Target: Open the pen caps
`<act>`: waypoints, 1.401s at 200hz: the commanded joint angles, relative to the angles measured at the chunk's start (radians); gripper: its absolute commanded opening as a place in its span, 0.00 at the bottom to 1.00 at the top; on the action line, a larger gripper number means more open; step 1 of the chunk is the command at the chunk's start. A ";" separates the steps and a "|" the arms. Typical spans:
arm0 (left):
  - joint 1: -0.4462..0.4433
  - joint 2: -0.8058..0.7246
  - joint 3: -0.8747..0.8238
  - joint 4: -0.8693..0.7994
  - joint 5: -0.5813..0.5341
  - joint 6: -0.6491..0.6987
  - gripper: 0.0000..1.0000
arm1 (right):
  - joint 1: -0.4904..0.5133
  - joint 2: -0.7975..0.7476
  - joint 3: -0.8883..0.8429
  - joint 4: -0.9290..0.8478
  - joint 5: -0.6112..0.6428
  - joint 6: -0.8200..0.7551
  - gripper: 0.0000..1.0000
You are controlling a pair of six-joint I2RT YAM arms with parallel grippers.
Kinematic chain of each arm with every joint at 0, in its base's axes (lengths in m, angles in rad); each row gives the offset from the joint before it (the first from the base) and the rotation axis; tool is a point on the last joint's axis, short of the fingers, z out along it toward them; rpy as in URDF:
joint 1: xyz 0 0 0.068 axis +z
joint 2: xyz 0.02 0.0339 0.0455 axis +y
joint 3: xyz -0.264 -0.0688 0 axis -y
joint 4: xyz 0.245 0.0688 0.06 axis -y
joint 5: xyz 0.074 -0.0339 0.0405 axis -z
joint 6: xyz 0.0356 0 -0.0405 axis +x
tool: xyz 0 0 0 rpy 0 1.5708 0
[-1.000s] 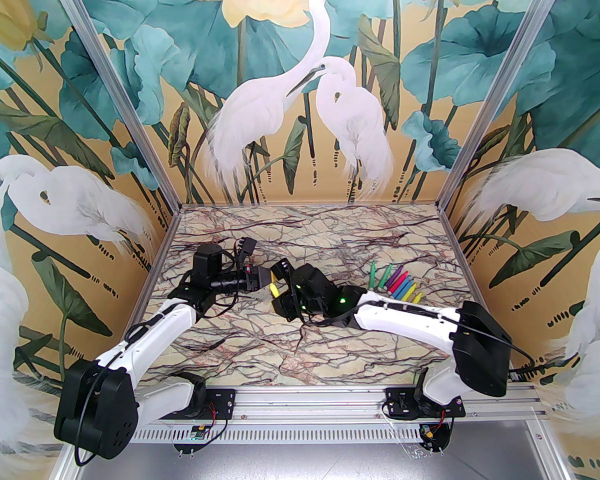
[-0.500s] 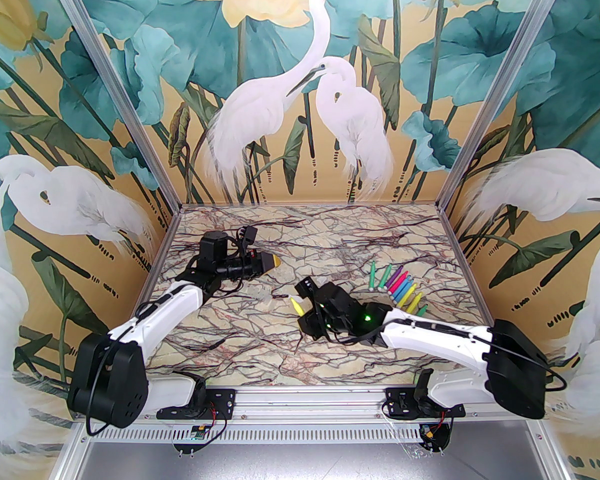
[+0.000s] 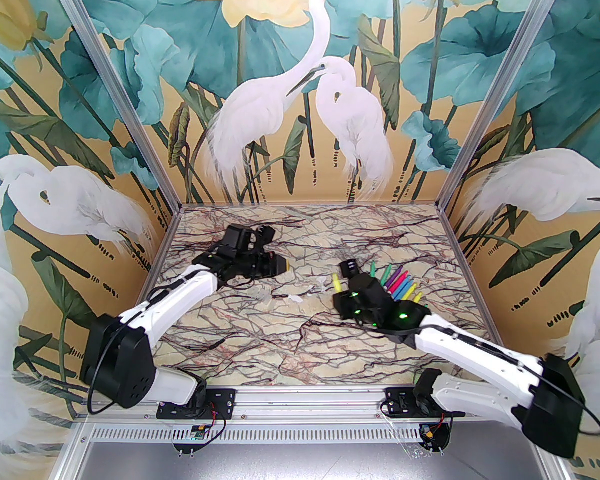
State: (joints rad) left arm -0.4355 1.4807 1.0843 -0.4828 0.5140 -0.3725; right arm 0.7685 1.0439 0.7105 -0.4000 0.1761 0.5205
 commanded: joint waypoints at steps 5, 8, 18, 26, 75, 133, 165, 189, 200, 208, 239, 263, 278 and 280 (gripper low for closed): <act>-0.047 0.050 0.050 -0.158 -0.154 0.091 0.00 | -0.073 -0.059 -0.031 -0.086 0.085 0.063 0.12; -0.053 0.057 0.054 -0.165 -0.161 0.094 0.00 | -0.081 -0.064 -0.034 -0.092 0.089 0.067 0.12; -0.067 0.072 0.065 -0.183 -0.188 0.104 0.00 | -0.113 -0.079 -0.041 -0.110 0.105 0.082 0.12; -0.078 0.082 0.070 -0.196 -0.207 0.111 0.00 | -0.136 -0.090 -0.046 -0.123 0.115 0.095 0.12; -0.113 0.141 0.077 -0.220 -0.277 0.132 0.00 | -0.296 -0.145 -0.095 -0.189 0.146 0.159 0.13; -0.160 0.214 0.077 -0.279 -0.399 0.168 0.00 | -0.538 -0.150 -0.166 -0.223 0.135 0.222 0.14; -0.173 0.246 0.067 -0.277 -0.429 0.175 0.00 | -0.632 -0.130 -0.196 -0.216 0.125 0.230 0.15; -0.185 0.276 0.066 -0.278 -0.456 0.177 0.00 | -0.704 -0.105 -0.208 -0.212 0.091 0.250 0.15; -0.189 0.289 0.067 -0.281 -0.464 0.177 0.00 | -0.724 -0.100 -0.221 -0.198 0.083 0.265 0.16; -0.191 0.295 0.066 -0.283 -0.474 0.175 0.00 | -0.738 -0.096 -0.230 -0.188 0.076 0.273 0.16; -0.193 0.312 0.056 -0.286 -0.518 0.167 0.00 | -0.784 -0.071 -0.262 -0.164 0.065 0.316 0.18; -0.193 0.319 0.049 -0.270 -0.530 0.160 0.00 | -0.813 -0.046 -0.264 -0.159 0.065 0.328 0.19; -0.192 0.328 0.051 -0.259 -0.534 0.156 0.00 | -0.833 -0.026 -0.262 -0.151 0.053 0.325 0.20; -0.193 0.330 0.051 -0.258 -0.533 0.156 0.00 | -0.836 -0.023 -0.261 -0.150 0.051 0.325 0.21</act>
State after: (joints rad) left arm -0.6239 1.7802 1.1370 -0.7486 0.0158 -0.2134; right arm -0.0425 0.9962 0.4511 -0.5758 0.2417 0.8196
